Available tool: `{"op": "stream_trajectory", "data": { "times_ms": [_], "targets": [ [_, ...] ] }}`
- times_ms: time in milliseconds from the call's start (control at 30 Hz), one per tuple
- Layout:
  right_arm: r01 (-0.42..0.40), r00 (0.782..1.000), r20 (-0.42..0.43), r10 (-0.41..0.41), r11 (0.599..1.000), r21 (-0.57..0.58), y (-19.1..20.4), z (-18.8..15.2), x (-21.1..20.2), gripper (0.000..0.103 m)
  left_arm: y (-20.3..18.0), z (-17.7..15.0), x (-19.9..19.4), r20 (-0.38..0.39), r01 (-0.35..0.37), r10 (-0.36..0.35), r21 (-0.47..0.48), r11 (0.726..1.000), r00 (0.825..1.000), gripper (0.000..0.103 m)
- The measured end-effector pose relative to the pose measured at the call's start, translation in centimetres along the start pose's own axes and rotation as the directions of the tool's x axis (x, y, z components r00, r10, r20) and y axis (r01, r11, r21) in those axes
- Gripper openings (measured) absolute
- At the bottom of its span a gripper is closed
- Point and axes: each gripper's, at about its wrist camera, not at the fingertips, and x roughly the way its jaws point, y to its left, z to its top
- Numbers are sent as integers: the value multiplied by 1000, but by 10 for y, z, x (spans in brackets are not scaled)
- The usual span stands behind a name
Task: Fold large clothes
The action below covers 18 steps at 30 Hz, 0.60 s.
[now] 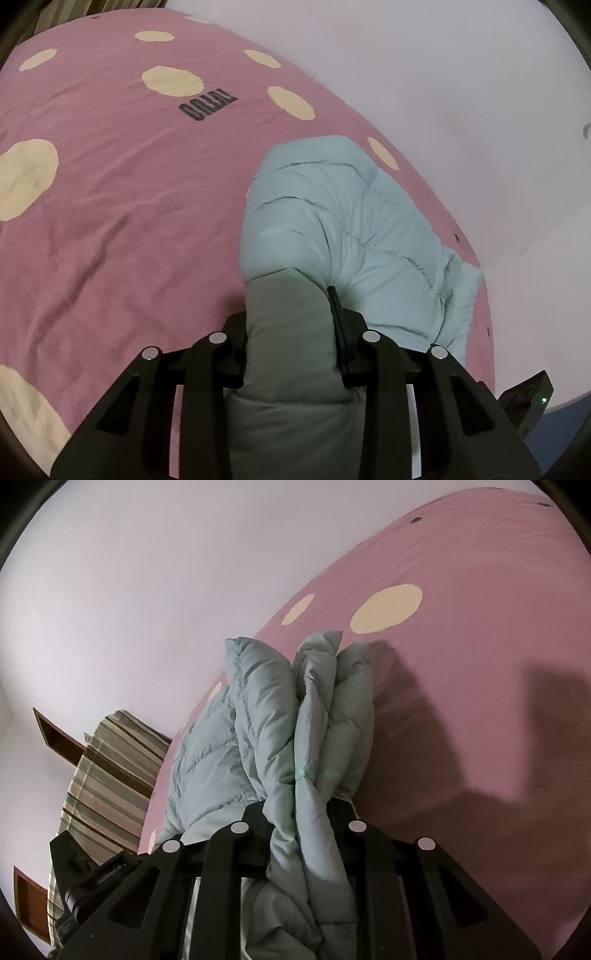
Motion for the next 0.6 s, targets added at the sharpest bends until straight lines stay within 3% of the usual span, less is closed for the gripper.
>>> {"op": "stream_trajectory", "data": {
  "times_ms": [600],
  "targets": [
    [28, 999, -38, -27, 999, 34, -5, -7, 32, 19, 6, -1, 18, -9, -26, 26, 26, 999, 1000, 32]
  ]
}}
